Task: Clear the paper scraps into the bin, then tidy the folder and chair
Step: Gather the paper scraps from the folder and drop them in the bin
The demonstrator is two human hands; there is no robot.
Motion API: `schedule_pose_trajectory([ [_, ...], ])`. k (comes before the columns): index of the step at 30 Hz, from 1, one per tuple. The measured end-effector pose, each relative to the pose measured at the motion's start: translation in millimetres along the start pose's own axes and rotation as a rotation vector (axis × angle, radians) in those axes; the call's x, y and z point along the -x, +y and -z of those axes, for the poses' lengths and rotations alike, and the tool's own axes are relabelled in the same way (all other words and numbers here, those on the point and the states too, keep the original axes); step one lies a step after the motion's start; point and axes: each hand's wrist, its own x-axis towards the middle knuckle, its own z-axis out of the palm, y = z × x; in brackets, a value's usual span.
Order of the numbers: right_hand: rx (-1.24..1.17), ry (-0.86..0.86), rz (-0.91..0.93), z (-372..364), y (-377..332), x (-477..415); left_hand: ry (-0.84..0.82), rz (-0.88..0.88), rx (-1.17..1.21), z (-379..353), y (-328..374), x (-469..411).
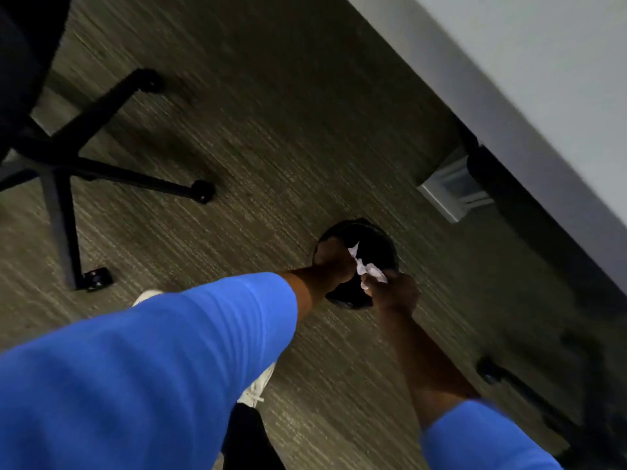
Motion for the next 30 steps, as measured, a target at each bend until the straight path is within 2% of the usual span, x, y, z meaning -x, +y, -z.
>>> schedule_pose_trajectory([
  [3, -0.048, -0.072, -0.065, -7, 6, -20, -0.071, 0.020, -0.029, -10, -4, -18],
  [6, -0.114, -0.152, -0.090, -12, 11, -30, -0.157, 0.059, 0.053, -12, -9, -25],
  [9, 0.024, -0.090, -0.029, -13, 9, -29, -0.180, 0.047, -0.029, -8, -14, -24],
  [13, 0.044, -0.026, 0.047, -7, -10, -3, -0.199, -0.062, -0.160, 18, -21, 3],
  [16, 0.017, -0.009, 0.194, -5, -34, 27, -0.216, -0.077, -0.169, 49, -32, 29],
  [21, -0.031, -0.061, 0.348, -12, -104, 83, -0.027, 0.061, -0.024, 113, -53, 87],
  [24, -0.005, -0.175, 0.404, -20, -153, 113, 0.097, 0.082, 0.039, 152, -71, 122],
  [28, -0.090, -0.349, 0.448, -36, -231, 163, 0.236, 0.118, 0.106, 210, -101, 164],
  [30, -0.101, -0.376, 0.495, -44, -268, 188, 0.333, 0.137, 0.131, 243, -116, 184],
])
